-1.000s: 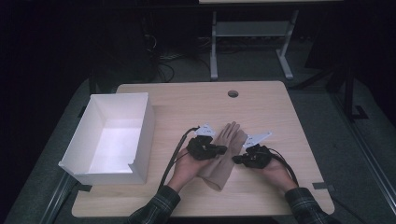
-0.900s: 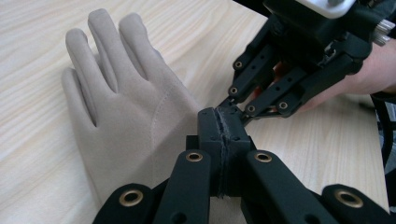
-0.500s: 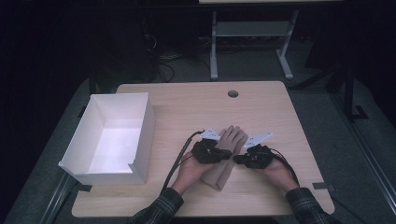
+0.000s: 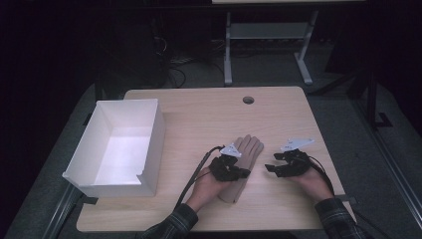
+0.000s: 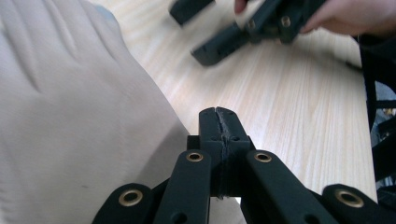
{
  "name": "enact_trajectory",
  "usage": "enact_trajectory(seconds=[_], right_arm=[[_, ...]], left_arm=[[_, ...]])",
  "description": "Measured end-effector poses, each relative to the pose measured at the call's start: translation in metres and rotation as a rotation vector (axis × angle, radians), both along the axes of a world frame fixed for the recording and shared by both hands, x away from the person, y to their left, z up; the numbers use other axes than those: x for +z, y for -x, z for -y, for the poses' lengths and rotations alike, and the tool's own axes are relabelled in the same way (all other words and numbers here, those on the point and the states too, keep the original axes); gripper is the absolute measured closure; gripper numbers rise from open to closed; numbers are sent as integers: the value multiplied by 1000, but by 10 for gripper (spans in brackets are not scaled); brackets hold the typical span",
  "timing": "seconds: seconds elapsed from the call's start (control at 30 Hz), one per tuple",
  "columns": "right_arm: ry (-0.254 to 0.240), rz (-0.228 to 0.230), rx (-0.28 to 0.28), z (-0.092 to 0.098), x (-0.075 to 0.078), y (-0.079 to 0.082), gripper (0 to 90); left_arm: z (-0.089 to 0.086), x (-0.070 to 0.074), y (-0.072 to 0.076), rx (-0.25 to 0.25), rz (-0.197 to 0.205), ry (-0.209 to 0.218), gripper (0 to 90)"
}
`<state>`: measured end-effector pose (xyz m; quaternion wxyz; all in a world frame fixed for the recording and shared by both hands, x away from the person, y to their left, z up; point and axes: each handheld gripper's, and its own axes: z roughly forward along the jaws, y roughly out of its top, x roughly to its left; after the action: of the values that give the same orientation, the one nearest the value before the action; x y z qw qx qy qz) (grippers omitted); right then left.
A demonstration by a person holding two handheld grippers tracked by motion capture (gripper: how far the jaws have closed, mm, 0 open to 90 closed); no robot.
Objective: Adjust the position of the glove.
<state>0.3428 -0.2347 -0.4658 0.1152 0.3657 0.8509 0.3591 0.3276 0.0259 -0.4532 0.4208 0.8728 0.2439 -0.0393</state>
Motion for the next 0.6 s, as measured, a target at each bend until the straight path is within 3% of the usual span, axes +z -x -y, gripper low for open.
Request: enact_trajectory(seconds=[0.07,0.17,0.37,0.6], right_arm=[[7,7,-11,1,-1,-1,315],[10,17,-29,3,-4,-3,274],[22,18,-29,0,-6,-3,265],[32,17,-18,-4,-9,-2,255]], left_arm=[[2,-3,2,0,-3,-12,897],[2,-10,6,-6,0,-76,897],[-6,-10,7,3,4,-96,898],[-22,-6,6,15,33,-150,897]])
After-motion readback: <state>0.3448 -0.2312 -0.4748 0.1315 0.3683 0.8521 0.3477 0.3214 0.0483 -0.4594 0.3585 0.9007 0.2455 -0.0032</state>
